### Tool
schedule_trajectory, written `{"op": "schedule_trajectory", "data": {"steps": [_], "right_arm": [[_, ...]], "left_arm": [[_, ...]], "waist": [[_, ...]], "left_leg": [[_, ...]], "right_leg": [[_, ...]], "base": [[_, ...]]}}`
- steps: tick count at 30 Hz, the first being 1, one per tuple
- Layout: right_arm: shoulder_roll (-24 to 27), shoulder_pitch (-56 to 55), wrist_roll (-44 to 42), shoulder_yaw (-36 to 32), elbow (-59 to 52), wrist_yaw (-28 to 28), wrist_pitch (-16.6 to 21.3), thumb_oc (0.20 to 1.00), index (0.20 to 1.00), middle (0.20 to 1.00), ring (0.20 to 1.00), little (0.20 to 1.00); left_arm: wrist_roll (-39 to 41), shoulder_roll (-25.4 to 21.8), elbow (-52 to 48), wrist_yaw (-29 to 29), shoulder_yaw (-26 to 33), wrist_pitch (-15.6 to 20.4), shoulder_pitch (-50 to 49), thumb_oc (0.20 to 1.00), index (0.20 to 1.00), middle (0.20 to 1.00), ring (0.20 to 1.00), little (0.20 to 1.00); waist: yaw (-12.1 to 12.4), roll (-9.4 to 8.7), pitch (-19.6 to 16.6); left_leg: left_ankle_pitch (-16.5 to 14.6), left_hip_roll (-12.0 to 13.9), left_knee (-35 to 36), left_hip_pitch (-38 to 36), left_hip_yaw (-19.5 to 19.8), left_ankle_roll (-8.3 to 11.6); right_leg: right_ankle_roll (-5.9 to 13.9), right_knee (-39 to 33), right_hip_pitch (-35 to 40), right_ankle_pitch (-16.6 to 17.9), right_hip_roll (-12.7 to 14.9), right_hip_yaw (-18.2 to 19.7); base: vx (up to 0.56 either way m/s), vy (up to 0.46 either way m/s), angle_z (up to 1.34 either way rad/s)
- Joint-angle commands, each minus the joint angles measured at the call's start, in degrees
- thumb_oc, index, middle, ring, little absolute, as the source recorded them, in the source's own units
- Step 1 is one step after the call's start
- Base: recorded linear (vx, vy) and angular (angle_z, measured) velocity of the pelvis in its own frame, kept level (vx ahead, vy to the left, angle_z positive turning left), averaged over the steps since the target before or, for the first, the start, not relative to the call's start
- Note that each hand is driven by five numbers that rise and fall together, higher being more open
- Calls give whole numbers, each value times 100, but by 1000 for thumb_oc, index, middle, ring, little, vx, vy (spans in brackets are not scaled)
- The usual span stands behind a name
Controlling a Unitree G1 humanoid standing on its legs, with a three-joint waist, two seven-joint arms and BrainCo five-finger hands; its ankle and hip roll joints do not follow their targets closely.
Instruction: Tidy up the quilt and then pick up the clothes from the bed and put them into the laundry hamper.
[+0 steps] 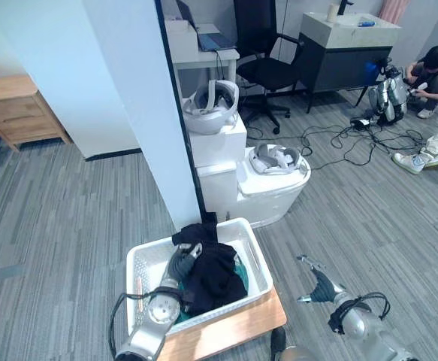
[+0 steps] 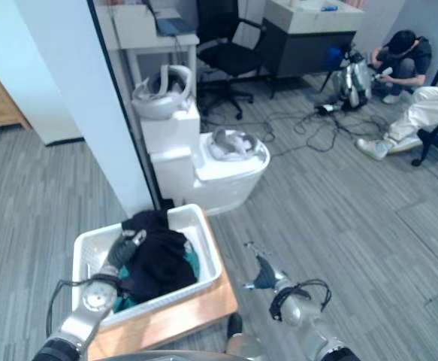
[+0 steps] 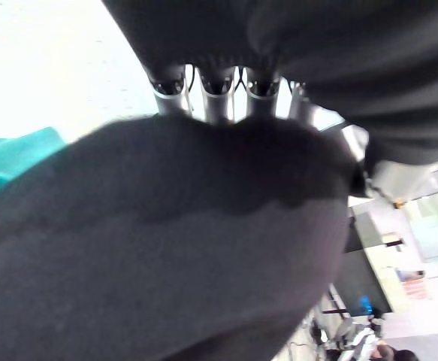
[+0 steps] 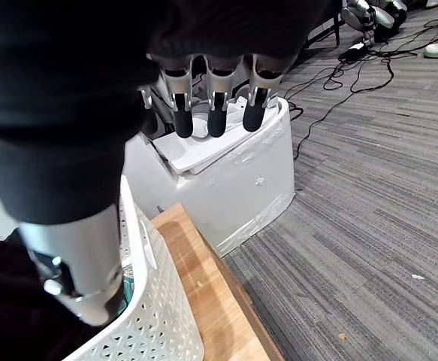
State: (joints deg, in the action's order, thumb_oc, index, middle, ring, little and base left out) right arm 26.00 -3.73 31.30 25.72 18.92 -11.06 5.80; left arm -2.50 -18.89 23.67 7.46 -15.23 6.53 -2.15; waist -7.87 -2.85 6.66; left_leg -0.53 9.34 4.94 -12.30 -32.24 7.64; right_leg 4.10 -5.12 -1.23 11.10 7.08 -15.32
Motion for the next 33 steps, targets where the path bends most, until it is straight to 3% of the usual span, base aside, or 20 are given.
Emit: {"op": "schedule_trajectory", "data": {"steps": [1,2,4,10,11,12,17,20,22,23,25,33], "right_arm": [[159,440,-89,16,-295,-70,61,1000,1000,1000,1000,1000],[163,438,-91,17,-299,-68,60,1000,1000,1000,1000,1000],[273,380,-312,-73,-415,-9,21,1000,1000,1000,1000,1000],[380,284,-761,-312,-463,165,93,1000,1000,1000,1000,1000],[349,290,-822,-311,-312,215,115,1000,1000,1000,1000,1000],[346,291,-822,-308,-303,213,116,1000,1000,1000,1000,1000],[237,342,-763,-352,255,141,119,1000,1000,1000,1000,1000],[235,369,-870,-449,388,194,156,1000,1000,1000,1000,1000],[235,388,-917,-485,453,210,157,1000,1000,1000,1000,1000],[168,362,-1052,-553,677,249,157,1000,1000,1000,1000,1000],[-191,364,-1543,-637,1262,209,80,1000,1000,1000,1000,1000],[-774,687,-1874,-549,3027,-45,-118,1000,1000,1000,1000,1000]], "left_arm": [[823,102,-360,324,271,389,670,1000,1000,1000,1000,1000],[836,99,-359,318,273,391,669,1000,1000,1000,1000,1000],[2650,258,-570,222,599,627,610,1000,1000,1000,1000,1000],[3394,-111,-980,91,1331,944,596,1000,1000,1000,1000,1000],[3406,-231,-1035,100,1569,1036,538,1000,1000,1000,1000,1000],[3407,-232,-1036,99,1569,1033,534,1000,1000,1000,1000,1000],[2828,-668,-788,267,2014,1060,228,1000,1000,1000,1000,1000],[1557,-976,-103,155,1824,724,-173,1000,1000,1000,1000,1000],[1265,-965,206,65,1744,616,-346,1000,1000,1000,1000,1000],[752,-891,802,-44,1589,462,-568,1000,1000,1000,1000,1000],[583,-523,1877,-4,1465,262,-653,1000,1000,1000,1000,1000],[386,22,3768,284,1153,124,-343,1000,1000,1000,1000,1000]], "waist": [[-75,137,276],[-78,140,276],[-90,181,257],[-39,181,203],[12,159,199],[10,170,177],[209,162,150],[278,180,158],[295,188,160],[314,197,155],[325,210,147],[348,207,94]], "left_leg": [[0,103,6,-17,227,-108],[0,105,6,-18,229,-107],[-102,104,6,-89,352,-62],[-54,138,6,-94,452,-16],[87,162,6,-25,420,-38],[-21,156,6,-68,501,-1],[143,194,6,44,564,-13],[160,199,6,73,621,-11],[163,197,6,82,633,-14],[155,187,6,86,656,-27],[140,170,6,78,679,-40],[96,142,6,76,715,-62]], "right_leg": [[635,12,838,-928,523,-34],[634,12,840,-929,521,-36],[668,12,935,-1023,512,-3],[645,12,1010,-1068,468,-49],[586,12,975,-993,454,-126],[632,12,1019,-1078,459,-81],[568,12,1012,-1005,445,-236],[570,12,1038,-996,449,-285],[570,12,1042,-995,451,-295],[568,12,1054,-1007,447,-294],[559,12,1063,-1012,455,-303],[539,12,1066,-1043,442,-299]], "base": [[0,0,0],[0,0,0],[39,40,1],[-7,2,1],[-11,-5,5],[-9,-9,10],[-34,-14,13],[-12,0,14],[-7,17,10],[2,24,6],[-1,33,13],[-1,14,6]]}}
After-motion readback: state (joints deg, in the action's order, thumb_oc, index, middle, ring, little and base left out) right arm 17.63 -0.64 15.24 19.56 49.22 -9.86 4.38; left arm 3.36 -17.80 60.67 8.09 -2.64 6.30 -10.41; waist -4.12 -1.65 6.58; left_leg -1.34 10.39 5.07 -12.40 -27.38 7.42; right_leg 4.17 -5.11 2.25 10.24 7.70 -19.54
